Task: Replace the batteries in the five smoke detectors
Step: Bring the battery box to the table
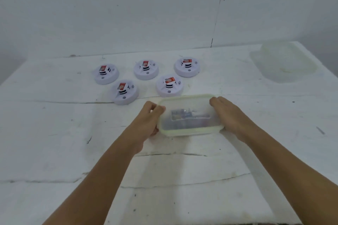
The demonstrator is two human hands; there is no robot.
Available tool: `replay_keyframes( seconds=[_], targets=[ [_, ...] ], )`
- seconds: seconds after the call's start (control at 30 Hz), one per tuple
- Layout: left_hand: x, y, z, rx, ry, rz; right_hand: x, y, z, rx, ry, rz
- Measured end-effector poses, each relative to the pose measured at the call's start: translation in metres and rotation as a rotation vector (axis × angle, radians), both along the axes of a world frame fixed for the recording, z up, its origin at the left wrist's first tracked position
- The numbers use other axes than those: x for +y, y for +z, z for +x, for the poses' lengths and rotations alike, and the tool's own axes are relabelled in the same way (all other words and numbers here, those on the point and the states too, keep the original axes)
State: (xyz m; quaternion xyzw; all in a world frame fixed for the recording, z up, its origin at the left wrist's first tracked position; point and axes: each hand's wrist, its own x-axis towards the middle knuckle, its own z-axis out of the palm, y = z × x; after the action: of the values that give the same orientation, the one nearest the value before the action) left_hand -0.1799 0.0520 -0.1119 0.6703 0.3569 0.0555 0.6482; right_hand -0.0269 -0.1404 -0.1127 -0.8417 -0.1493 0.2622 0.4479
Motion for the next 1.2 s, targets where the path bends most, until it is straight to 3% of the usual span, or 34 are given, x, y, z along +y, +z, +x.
replay_keyframes(
  seconds=[0.27, 0.53, 1.2],
  targets=[
    [-0.01, -0.004, 0.002, 0.026, 0.091, 0.123, -0.001, -0.004, -0.015, -0.068, 0.035, -0.059],
    [0.006, 0.0, -0.006, 0.039, -0.022, -0.063, -0.003, -0.005, -0.014, -0.07, 0.079, -0.059],
    [0.0, -0.001, -0.006, 0.051, 0.124, -0.065, -0.006, -0.005, -0.014, -0.059, 0.092, -0.038]
  ],
)
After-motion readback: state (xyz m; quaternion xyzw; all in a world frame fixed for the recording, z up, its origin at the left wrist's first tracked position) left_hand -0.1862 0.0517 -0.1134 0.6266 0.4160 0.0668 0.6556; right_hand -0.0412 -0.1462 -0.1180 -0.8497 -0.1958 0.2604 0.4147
